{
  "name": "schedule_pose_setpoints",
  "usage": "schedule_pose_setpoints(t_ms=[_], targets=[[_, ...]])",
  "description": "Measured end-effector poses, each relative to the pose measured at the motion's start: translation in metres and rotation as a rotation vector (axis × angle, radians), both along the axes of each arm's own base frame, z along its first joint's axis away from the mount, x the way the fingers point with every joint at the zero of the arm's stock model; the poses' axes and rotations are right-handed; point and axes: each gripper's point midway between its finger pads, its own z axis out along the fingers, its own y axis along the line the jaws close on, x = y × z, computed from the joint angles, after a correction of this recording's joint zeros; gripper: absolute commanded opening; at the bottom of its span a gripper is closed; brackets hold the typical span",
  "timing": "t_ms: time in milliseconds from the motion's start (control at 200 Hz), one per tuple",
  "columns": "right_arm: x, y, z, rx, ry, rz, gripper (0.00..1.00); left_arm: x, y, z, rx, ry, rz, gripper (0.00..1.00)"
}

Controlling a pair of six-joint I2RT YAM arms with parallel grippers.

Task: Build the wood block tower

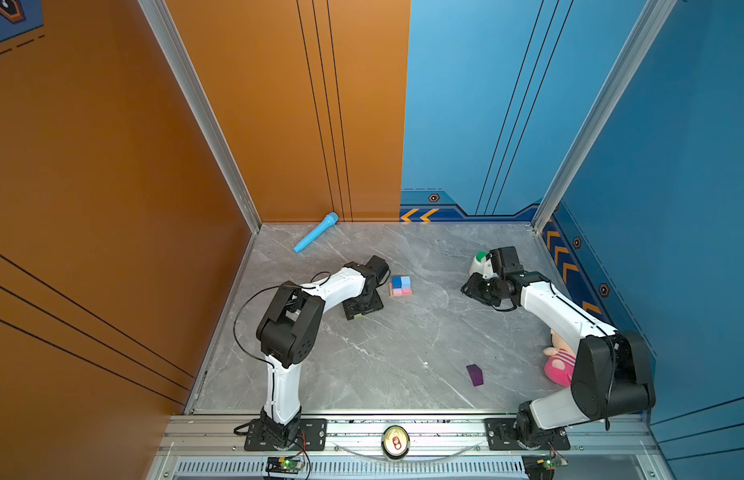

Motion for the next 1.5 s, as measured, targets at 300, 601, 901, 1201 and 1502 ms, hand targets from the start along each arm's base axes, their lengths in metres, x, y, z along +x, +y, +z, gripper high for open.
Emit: schedule_pose_setpoints(t_ms=[300, 601, 901, 1201, 1502], targets=[[0.000, 0.000, 0.000, 0.000, 0.000, 0.000, 0.40, 0.001, 0.002, -0.001, 0.015, -0.003, -0.010, 0.58], [0.000, 0.000, 0.000, 0.000, 0.000, 0.000, 0.40, 0.006, -0.001, 0.000, 0.033, -0.003, -0.098, 0.58], [0.000, 0.000, 0.000, 0.000, 0.000, 0.000, 0.40, 0.010, -0.004, -0.001, 0.052, 0.001, -0.213, 0.71], [0.000, 0.001, 0.000, 0.000, 0.001, 0.002, 0.40, 0.009, -0.008, -0.004, 0.049, 0.004, -0.235, 0.77], [0.000, 0.001, 0.000, 0.000, 0.001, 0.002, 0.40, 0.009, -0.009, -0.004, 0.044, 0.004, -0.234, 0.74]])
